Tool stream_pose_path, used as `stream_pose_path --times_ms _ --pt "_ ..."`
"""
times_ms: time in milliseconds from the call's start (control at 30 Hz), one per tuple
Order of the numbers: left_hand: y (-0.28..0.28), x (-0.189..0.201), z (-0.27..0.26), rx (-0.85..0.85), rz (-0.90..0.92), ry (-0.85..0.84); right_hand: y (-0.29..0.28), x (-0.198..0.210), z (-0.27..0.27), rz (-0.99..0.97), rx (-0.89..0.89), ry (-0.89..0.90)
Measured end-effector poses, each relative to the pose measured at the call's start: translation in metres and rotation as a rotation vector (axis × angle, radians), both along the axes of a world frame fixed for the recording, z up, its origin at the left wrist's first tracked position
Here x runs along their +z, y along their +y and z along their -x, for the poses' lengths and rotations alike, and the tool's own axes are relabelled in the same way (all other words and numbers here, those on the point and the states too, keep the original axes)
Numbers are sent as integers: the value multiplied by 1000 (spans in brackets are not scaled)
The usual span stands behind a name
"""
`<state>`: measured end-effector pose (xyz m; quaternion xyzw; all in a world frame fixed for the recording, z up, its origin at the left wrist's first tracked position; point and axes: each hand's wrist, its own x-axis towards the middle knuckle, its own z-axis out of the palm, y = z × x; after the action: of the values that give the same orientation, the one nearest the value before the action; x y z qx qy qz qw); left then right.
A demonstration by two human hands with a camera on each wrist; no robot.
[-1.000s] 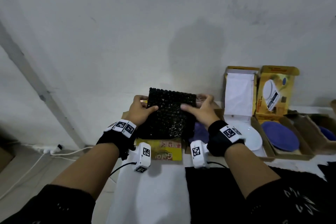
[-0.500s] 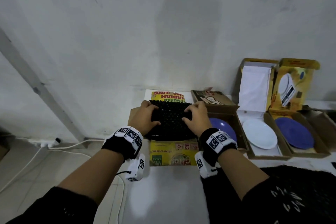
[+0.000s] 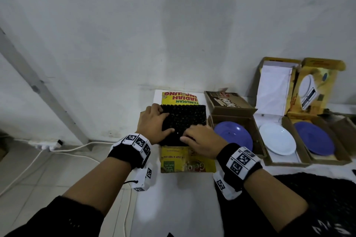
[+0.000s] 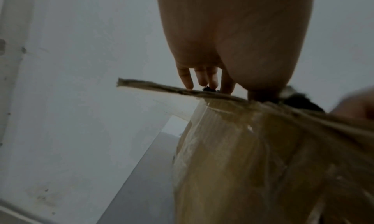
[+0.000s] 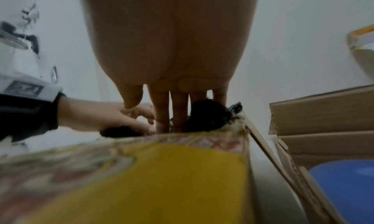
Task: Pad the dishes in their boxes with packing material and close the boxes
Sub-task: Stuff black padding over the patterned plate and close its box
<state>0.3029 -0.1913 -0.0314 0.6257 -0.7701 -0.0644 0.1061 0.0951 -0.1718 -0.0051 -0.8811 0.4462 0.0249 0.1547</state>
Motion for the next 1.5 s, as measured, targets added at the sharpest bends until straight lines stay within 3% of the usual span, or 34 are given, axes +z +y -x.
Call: stream_pose_path --times_ms 67,133,233,300,400,567,700,867,967,1100,1233,1333,1400,1500 --pt "2 2 -1 -32 -27 -92 2 -4 -3 -130 22 90" --pt "5 5 -2 -56 -73 -158 -3 -3 -3 -148 -11 58" --pt "7 6 -3 -54 -151 -172 -19 5 6 72 -80 14" --pt "9 8 -1 -49 -173 -180 -28 4 13 92 -119 166" --pt "10 9 4 -30 -172 -228 -36 -3 15 -29 -74 327" --pt "7 7 9 1 -184 -262 -36 3 18 75 -86 190" --pt "4 6 6 -18 -215 -248 -24 -5 23 -18 -59 249" --pt "0 8 1 -75 -217 -281 -27 19 29 -12 -79 82" --pt "0 7 1 -77 -195 -255 -43 26 24 24 -32 183" --pt "2 3 2 -77 -182 -324 -56 10 15 -104 23 452" --pt "3 1 2 -98 -162 -394 -64 10 9 -33 16 381" --pt "9 5 1 -73 -152 -305 -60 7 6 -44 43 446" --pt "15 7 -1 -27 -141 -157 -53 2 6 -88 58 510" --pt "19 9 -8 223 -60 167 -42 9 0 -27 56 357"
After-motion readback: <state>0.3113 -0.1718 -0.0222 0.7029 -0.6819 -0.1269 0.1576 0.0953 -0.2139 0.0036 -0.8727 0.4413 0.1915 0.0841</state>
